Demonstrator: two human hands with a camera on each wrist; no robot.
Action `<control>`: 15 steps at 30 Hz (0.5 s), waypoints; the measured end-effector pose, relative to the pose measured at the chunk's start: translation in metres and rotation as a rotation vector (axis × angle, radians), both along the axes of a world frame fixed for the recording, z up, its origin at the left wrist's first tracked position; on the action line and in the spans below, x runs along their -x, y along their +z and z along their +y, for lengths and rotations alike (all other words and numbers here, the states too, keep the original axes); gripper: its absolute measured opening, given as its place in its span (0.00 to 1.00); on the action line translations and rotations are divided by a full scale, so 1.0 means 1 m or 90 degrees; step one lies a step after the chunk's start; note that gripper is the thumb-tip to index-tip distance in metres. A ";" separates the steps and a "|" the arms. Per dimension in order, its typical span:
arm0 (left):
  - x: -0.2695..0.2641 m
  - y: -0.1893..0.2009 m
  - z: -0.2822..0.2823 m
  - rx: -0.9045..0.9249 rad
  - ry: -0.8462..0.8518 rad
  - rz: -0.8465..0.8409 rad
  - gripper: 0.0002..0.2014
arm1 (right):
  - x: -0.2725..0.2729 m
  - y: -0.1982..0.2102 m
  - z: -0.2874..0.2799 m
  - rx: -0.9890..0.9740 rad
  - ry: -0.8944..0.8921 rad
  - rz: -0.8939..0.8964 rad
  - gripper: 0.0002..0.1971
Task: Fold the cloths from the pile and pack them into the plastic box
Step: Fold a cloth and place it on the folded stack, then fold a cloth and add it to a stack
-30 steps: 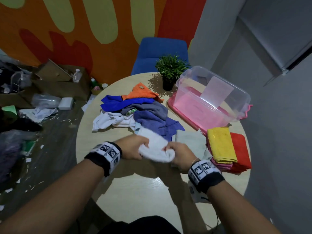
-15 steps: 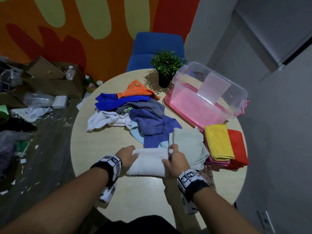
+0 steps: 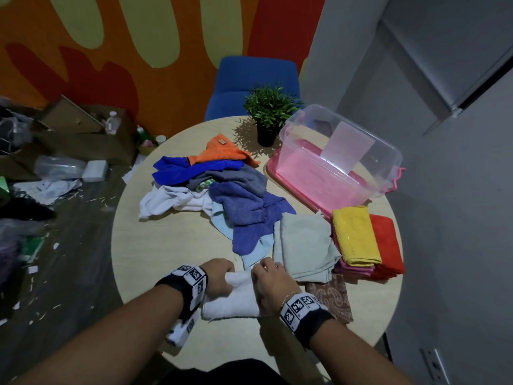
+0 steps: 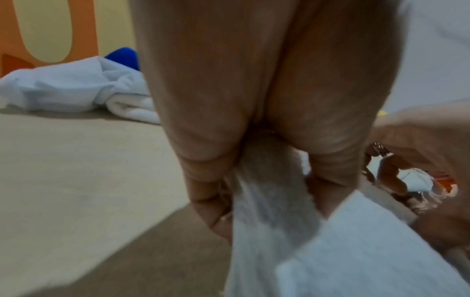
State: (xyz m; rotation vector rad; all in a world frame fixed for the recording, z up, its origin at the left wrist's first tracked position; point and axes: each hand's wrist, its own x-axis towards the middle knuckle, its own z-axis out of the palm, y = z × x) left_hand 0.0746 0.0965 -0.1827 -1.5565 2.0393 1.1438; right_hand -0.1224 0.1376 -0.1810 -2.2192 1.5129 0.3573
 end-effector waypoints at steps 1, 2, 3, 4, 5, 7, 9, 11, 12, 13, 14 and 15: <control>0.003 0.010 -0.002 -0.009 -0.027 0.014 0.12 | 0.000 0.006 0.002 0.034 0.016 0.000 0.41; 0.006 0.022 -0.003 -0.012 -0.058 0.026 0.12 | -0.001 0.012 0.003 0.051 0.022 -0.017 0.48; 0.011 0.034 -0.006 -0.014 -0.088 0.038 0.13 | -0.002 0.020 0.004 0.032 0.010 -0.048 0.54; 0.015 0.045 -0.009 -0.015 -0.110 0.050 0.14 | -0.002 0.025 0.003 -0.012 -0.030 -0.098 0.57; 0.019 0.055 -0.014 -0.013 -0.126 0.065 0.16 | -0.001 0.031 0.002 -0.068 -0.087 -0.159 0.56; 0.027 0.068 -0.025 0.004 -0.116 0.124 0.18 | 0.004 0.038 -0.002 -0.146 -0.173 -0.275 0.43; 0.035 0.078 -0.037 0.070 -0.041 0.264 0.21 | 0.016 0.041 -0.005 -0.128 -0.221 -0.367 0.24; 0.043 0.079 -0.049 0.150 0.126 0.375 0.26 | 0.032 0.047 -0.009 -0.084 -0.329 -0.458 0.14; 0.050 0.075 -0.055 0.157 0.224 0.401 0.29 | 0.041 0.051 -0.012 -0.063 -0.400 -0.500 0.12; 0.057 0.070 -0.057 0.116 0.309 0.404 0.30 | 0.050 0.056 -0.015 -0.040 -0.462 -0.544 0.12; 0.067 0.066 -0.058 0.030 0.372 0.405 0.29 | 0.060 0.058 -0.019 -0.017 -0.514 -0.571 0.11; 0.078 0.062 -0.055 -0.078 0.405 0.408 0.25 | 0.068 0.062 -0.023 -0.004 -0.553 -0.593 0.10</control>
